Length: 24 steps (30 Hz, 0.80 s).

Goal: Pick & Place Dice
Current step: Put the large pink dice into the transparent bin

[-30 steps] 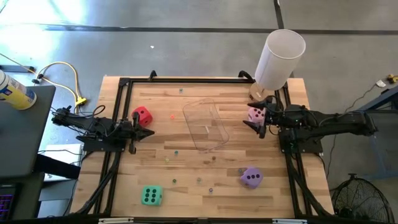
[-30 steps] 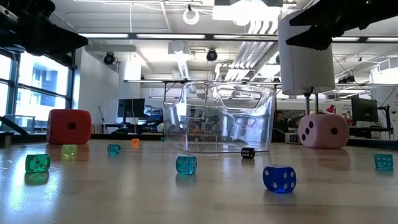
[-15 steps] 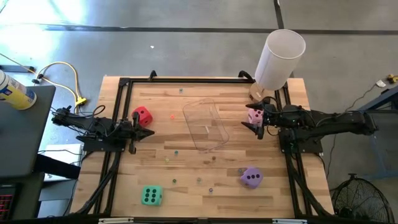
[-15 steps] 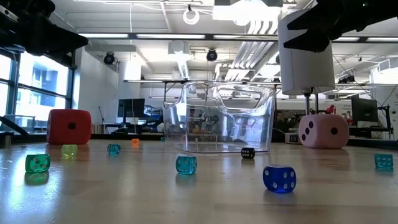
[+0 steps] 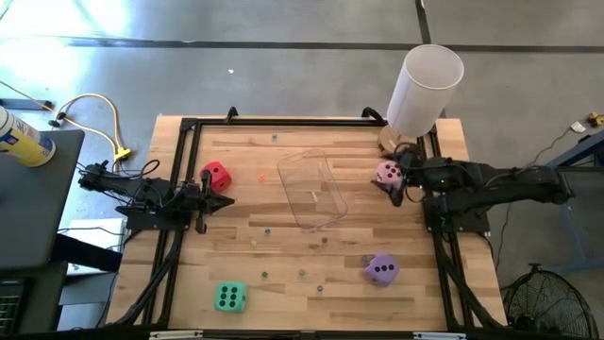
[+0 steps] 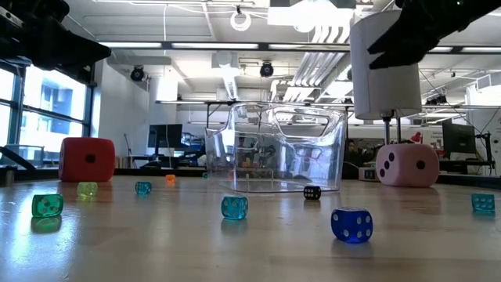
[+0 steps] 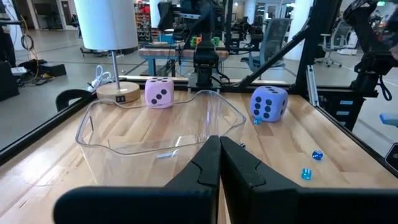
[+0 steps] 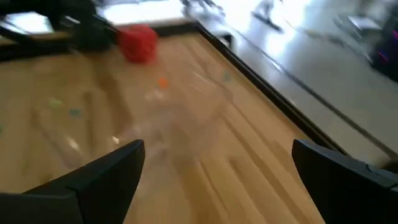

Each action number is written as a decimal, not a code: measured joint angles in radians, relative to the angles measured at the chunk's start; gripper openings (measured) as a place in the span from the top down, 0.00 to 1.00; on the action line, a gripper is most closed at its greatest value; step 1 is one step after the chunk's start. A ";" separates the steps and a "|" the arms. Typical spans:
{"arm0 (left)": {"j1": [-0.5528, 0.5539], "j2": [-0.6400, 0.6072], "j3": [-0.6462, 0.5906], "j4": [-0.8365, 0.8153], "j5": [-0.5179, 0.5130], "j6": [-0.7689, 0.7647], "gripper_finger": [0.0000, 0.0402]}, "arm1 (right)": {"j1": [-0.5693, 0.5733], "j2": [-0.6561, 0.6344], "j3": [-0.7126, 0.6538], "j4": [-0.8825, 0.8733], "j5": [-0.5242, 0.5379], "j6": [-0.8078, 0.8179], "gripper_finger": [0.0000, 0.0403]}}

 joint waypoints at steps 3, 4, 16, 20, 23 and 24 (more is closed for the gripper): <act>0.000 0.000 0.000 0.000 0.000 0.000 1.00 | -0.001 0.055 0.096 -0.220 0.103 0.121 0.01; 0.000 0.000 0.000 0.000 0.000 0.000 1.00 | -0.004 0.083 0.127 -0.279 0.132 0.180 0.01; 0.000 0.000 0.000 0.014 0.000 0.000 1.00 | -0.178 0.420 0.257 -0.660 0.081 0.527 0.01; 0.000 0.000 0.000 0.013 0.000 0.000 1.00 | -0.223 0.489 0.256 -0.662 0.030 0.527 0.01; 0.000 0.000 0.000 0.013 0.000 0.000 1.00 | -0.254 0.525 0.256 -0.650 -0.007 0.527 0.01; 0.000 0.000 0.000 0.013 0.000 0.000 1.00 | -0.263 0.534 0.256 -0.650 -0.013 0.528 0.01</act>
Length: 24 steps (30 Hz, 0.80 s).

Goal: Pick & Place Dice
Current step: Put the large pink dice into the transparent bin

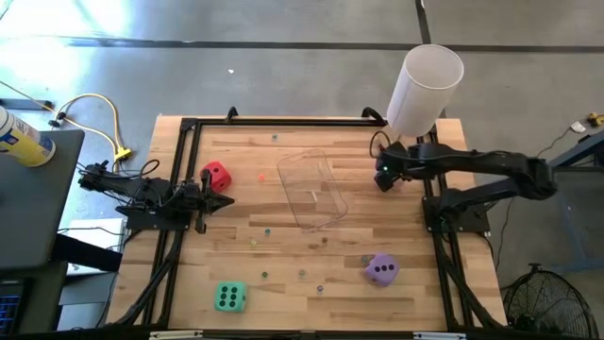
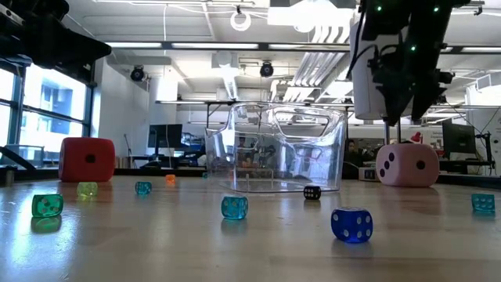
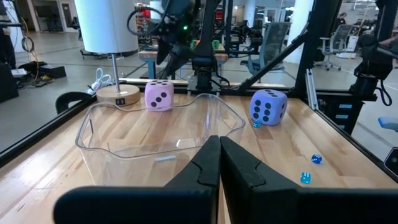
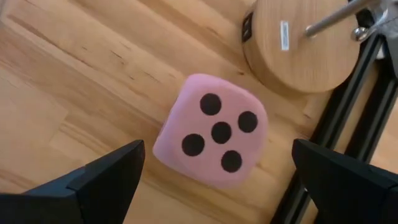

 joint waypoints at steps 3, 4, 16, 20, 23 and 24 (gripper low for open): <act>0.000 0.000 0.000 0.000 0.000 0.000 1.00 | -0.034 0.015 0.000 0.000 -0.044 0.001 0.01; 0.000 0.000 0.000 0.000 0.000 0.000 1.00 | -0.045 0.016 0.000 0.003 -0.046 0.001 0.01; 0.000 0.000 0.000 -0.001 0.000 0.000 1.00 | -0.102 0.015 -0.058 0.074 -0.098 0.018 0.01; 0.000 0.000 0.000 -0.001 0.000 0.000 1.00 | -0.118 0.014 -0.092 0.122 -0.098 0.016 0.01; 0.000 0.000 0.000 -0.001 0.000 0.000 1.00 | -0.127 0.014 -0.106 0.165 -0.109 -0.005 0.01; 0.000 0.000 0.000 -0.001 0.000 0.000 1.00 | -0.131 0.014 -0.109 0.177 -0.117 -0.006 0.01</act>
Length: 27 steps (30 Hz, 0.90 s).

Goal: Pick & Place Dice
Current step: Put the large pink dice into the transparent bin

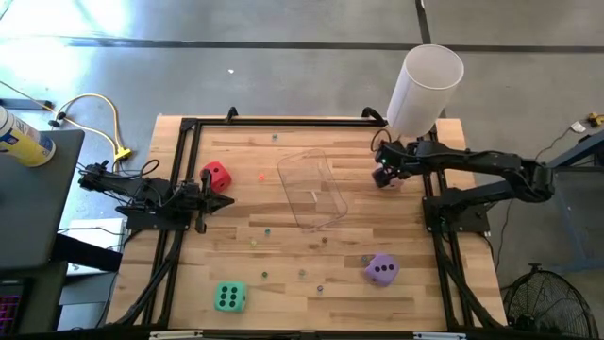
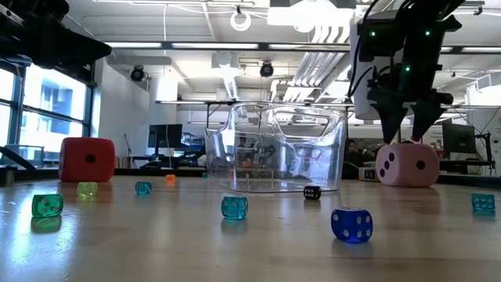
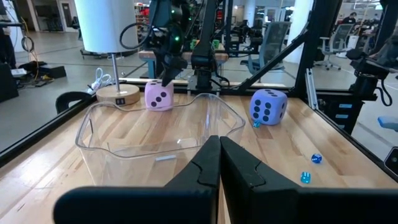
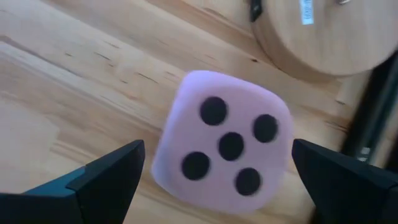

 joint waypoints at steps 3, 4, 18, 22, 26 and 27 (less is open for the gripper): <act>0.000 0.000 0.000 0.000 0.000 0.000 1.00 | -0.008 0.000 -0.007 0.012 -0.008 0.000 0.01; 0.000 0.000 0.000 0.000 0.000 0.000 1.00 | -0.010 0.000 -0.007 0.012 -0.005 0.001 0.01; 0.000 0.000 0.000 0.000 0.000 0.000 1.00 | -0.042 0.000 -0.059 0.059 -0.020 0.033 0.01; 0.000 0.000 0.000 0.000 0.000 0.000 1.00 | -0.057 -0.003 -0.112 0.135 -0.035 0.026 0.01; 0.000 0.000 0.000 0.000 0.000 0.000 1.00 | -0.069 -0.003 -0.136 0.163 -0.047 0.027 0.01; 0.000 0.000 0.000 0.000 0.000 0.000 1.00 | -0.072 -0.003 -0.141 0.163 -0.050 0.027 0.01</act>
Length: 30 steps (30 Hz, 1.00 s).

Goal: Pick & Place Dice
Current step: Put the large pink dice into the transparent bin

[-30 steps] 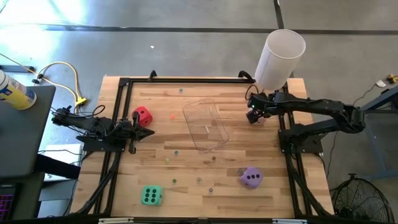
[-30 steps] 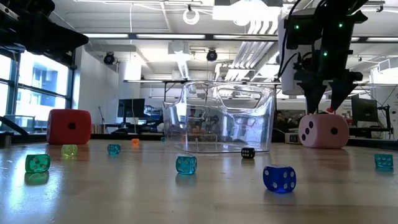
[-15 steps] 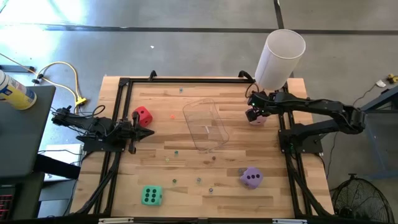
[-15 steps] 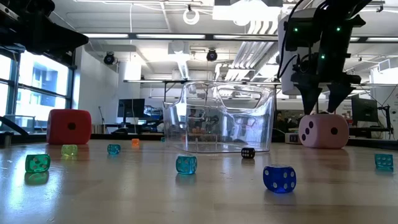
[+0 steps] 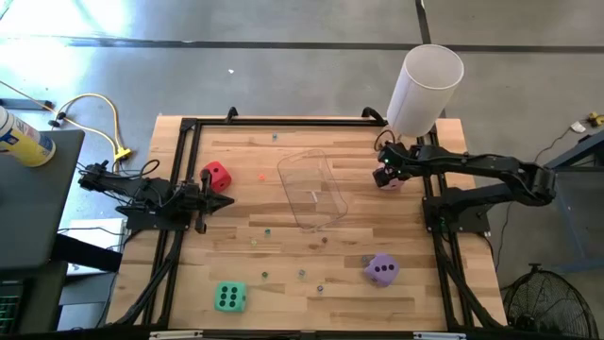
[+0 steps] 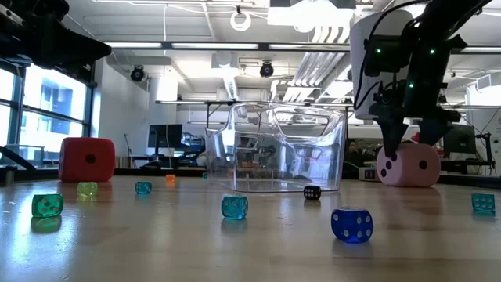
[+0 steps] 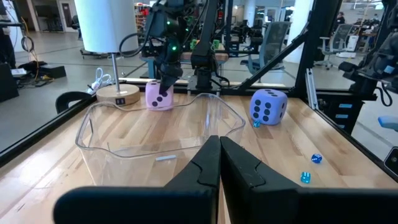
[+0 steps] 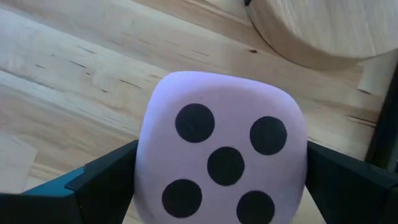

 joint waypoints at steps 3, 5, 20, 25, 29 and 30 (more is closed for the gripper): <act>0.000 0.000 0.000 0.000 0.000 0.000 1.00 | -0.001 0.000 -0.016 0.012 -0.005 -0.009 0.01; 0.000 0.000 0.000 0.000 0.000 0.000 1.00 | -0.001 0.000 -0.023 0.035 -0.005 -0.038 0.01; 0.000 0.000 0.000 0.000 0.000 0.000 1.00 | 0.002 0.005 -0.030 0.326 -0.329 -0.201 0.01; 0.000 0.000 0.000 0.000 0.000 0.000 1.00 | 0.002 -0.021 -0.030 0.374 -0.403 -0.251 0.01; 0.000 0.000 0.000 0.000 0.000 0.000 1.00 | 0.002 -0.105 -0.030 0.402 -0.439 -0.263 0.01; 0.000 0.000 0.000 0.000 0.000 0.000 1.00 | 0.002 -0.134 -0.030 0.410 -0.451 -0.263 0.01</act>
